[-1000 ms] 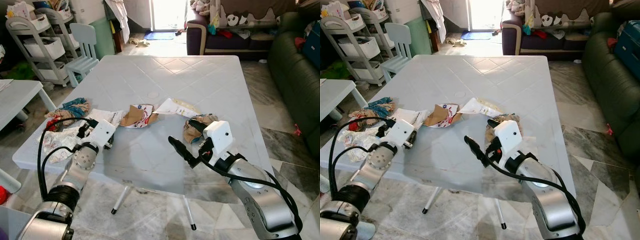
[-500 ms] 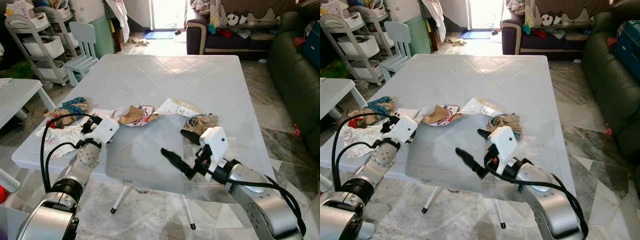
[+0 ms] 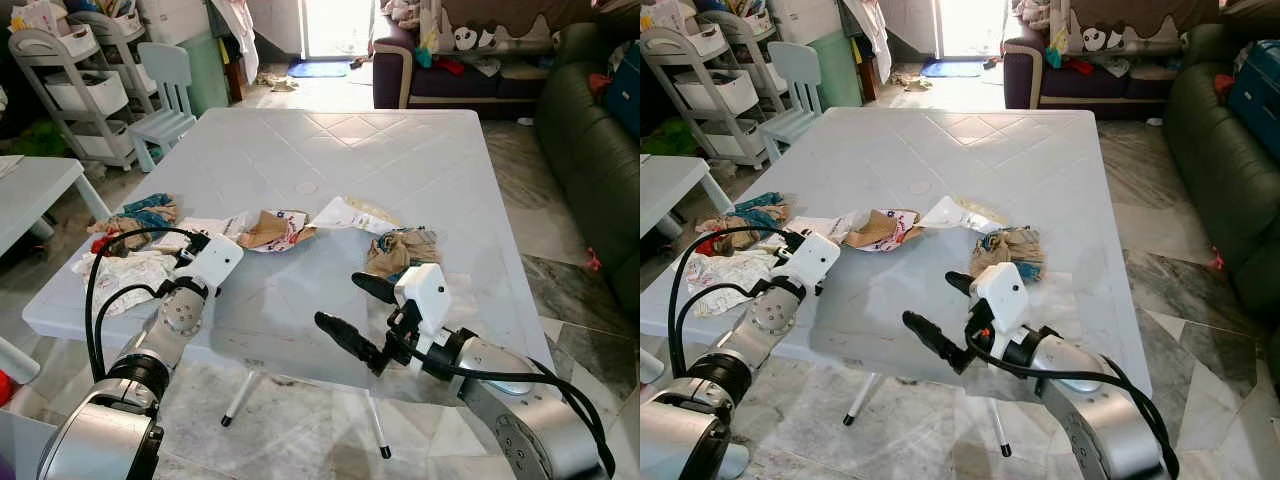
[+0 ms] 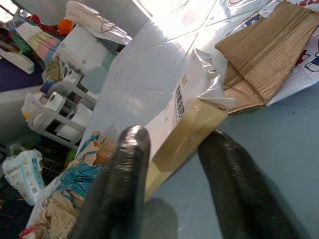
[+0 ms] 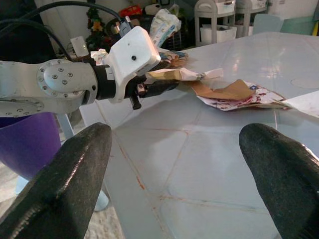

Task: Picking trash to rubbish bin

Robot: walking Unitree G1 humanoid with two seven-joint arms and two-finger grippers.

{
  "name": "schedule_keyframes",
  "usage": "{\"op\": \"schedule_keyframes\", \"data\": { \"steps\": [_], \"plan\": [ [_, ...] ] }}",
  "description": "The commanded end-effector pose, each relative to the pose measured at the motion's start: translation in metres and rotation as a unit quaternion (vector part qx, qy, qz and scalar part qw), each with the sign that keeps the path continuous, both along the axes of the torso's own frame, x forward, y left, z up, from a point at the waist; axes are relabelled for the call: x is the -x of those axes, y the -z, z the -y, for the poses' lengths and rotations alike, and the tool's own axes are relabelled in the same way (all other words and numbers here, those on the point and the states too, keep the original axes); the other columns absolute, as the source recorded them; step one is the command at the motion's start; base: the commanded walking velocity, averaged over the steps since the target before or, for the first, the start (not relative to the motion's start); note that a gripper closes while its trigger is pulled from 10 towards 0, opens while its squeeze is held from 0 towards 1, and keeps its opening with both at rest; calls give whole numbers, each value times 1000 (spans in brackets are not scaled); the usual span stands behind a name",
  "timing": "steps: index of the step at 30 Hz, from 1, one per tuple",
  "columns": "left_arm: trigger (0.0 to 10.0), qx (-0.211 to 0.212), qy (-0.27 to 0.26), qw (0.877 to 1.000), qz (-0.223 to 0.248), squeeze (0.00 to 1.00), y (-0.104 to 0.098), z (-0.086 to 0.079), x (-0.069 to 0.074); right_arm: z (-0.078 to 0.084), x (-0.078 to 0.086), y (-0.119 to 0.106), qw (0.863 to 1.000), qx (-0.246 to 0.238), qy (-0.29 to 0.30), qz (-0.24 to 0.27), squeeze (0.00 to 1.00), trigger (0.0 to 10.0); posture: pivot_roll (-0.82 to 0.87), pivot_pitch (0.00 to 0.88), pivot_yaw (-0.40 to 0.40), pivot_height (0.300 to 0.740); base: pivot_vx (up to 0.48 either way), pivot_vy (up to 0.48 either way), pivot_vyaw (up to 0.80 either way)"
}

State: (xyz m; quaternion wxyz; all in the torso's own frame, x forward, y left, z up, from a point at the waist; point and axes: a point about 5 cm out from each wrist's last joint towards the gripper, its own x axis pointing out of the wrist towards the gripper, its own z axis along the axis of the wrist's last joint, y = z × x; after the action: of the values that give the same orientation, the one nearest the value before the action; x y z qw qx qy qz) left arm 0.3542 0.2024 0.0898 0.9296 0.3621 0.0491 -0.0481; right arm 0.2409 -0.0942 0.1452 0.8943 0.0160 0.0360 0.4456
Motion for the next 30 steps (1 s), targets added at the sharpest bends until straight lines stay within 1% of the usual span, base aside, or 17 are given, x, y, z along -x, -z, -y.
{"op": "schedule_keyframes", "data": {
  "steps": [1, 4, 12, 16, 23, 25, 26, 27, 28, 30],
  "plan": [
    [0, 4, -1, 1000, 3, 0, -3, -1, -2, -3, 1, -3, 1000, -3, -14, 3, 0, 10000, -129, 9, 46, 740, 0, 0, 0],
    [0, -1, 2, 1000, 0, 0, -2, 0, -2, -2, 1, -3, 1000, -2, -14, 2, 0, 10000, -130, 8, 47, 740, 0, 0, 0],
    [0, 1, 5, 1000, 5, 0, -3, 2, -2, -2, 2, -1, 1000, -1, -13, -1, 0, 10000, -130, 7, 50, 740, 0, 0, 0],
    [0, -1, 10, 1000, 28, 0, -9, 5, -5, -3, 1, -1, 1000, -3, -12, -1, 0, 10000, -126, 4, 52, 740, 0, 0, 0],
    [0, 4, 17, 999, 41, 0, -14, 7, -6, -3, -1, -1, 1000, -4, -10, 0, 0, 10000, -121, 4, 56, 740, 0, 0, 0],
    [0, 2, 13, 998, 55, 0, -17, 6, -7, -3, -1, -2, 1000, -4, -9, 0, 0, 10000, -122, 4, 55, 740, 0, 0, 0],
    [0, -3, 5, 997, 79, 0, -24, 4, -8, -3, -1, -1, 1000, -4, -7, 1, 0, 10000, -123, 4, 56, 740, 0, 0, 0],
    [0, -3, 5, 997, 79, 0, -24, 4, -8, -3, -1, -1, 1000, -4, -7, 1, 0, 10000, -123, 4, 56, 740, 0, 0, 0],
    [0, -9, -2, 995, 102, 0, -30, 2, -9, -3, -1, -1, 1000, -4, -5, 2, 0, 10000, -123, 4, 56, 740, 0, 0, 0],
    [0, -17, -3, 992, 127, 0, -37, 2, -10, -3, -2, -1, 1000, -4, -3, 3, 0, 10000, -124, 5, 57, 740, 0, 0, 0]
  ]
}}
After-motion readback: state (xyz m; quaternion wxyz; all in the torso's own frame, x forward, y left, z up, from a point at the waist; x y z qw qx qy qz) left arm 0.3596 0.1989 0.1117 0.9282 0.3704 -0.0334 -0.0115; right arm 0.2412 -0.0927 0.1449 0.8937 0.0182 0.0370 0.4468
